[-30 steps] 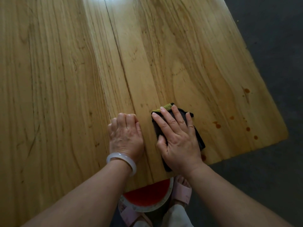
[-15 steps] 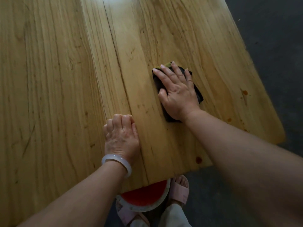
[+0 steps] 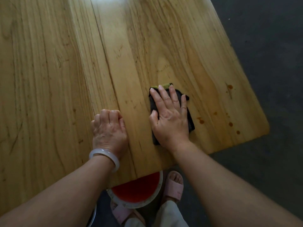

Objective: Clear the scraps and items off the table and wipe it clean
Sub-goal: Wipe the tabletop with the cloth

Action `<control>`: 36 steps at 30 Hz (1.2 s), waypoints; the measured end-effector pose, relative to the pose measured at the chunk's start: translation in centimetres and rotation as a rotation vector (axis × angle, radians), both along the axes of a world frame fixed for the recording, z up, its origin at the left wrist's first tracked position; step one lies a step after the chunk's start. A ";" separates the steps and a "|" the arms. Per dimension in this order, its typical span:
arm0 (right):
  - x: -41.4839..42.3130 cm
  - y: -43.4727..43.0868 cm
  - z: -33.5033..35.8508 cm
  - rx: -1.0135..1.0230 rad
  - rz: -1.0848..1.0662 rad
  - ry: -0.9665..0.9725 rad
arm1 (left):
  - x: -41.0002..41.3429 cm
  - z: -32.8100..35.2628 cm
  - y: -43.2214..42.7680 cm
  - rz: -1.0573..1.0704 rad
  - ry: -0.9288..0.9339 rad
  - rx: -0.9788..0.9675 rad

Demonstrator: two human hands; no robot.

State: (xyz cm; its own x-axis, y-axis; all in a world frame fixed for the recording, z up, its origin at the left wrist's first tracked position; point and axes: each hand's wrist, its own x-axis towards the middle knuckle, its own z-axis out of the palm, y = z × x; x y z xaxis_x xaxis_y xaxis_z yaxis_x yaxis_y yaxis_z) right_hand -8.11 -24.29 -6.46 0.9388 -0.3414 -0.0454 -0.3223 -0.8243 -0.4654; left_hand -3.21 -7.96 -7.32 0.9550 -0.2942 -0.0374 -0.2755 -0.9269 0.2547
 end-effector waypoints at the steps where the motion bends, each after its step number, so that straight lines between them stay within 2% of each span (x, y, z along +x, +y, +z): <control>1: -1.0 0.4 -0.1 -0.001 -0.005 -0.011 | 0.0 0.0 0.0 -0.001 -0.002 0.001; 8: -6.0 0.0 -0.7 -0.049 0.140 -0.100 | 0.0 0.1 -0.1 0.003 -0.001 -0.004; 15: -5.5 -4.0 -0.8 -0.074 0.238 -0.116 | 0.1 0.1 -0.1 0.006 0.009 0.008; 27: 0.9 -9.7 -0.4 -0.058 0.121 0.030 | 0.0 0.3 -0.2 0.015 0.000 0.020; 36: 4.0 -10.4 -0.6 -0.069 -0.079 0.088 | -0.2 0.3 -0.2 0.011 -0.006 0.012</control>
State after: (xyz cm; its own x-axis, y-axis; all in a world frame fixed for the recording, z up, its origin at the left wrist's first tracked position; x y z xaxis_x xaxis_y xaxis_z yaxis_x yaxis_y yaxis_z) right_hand -4.12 -34.66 -7.01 0.9021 -0.4196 -0.1005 -0.4250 -0.8236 -0.3756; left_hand -3.40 -8.20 -7.01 0.9584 -0.2833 -0.0352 -0.2670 -0.9329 0.2416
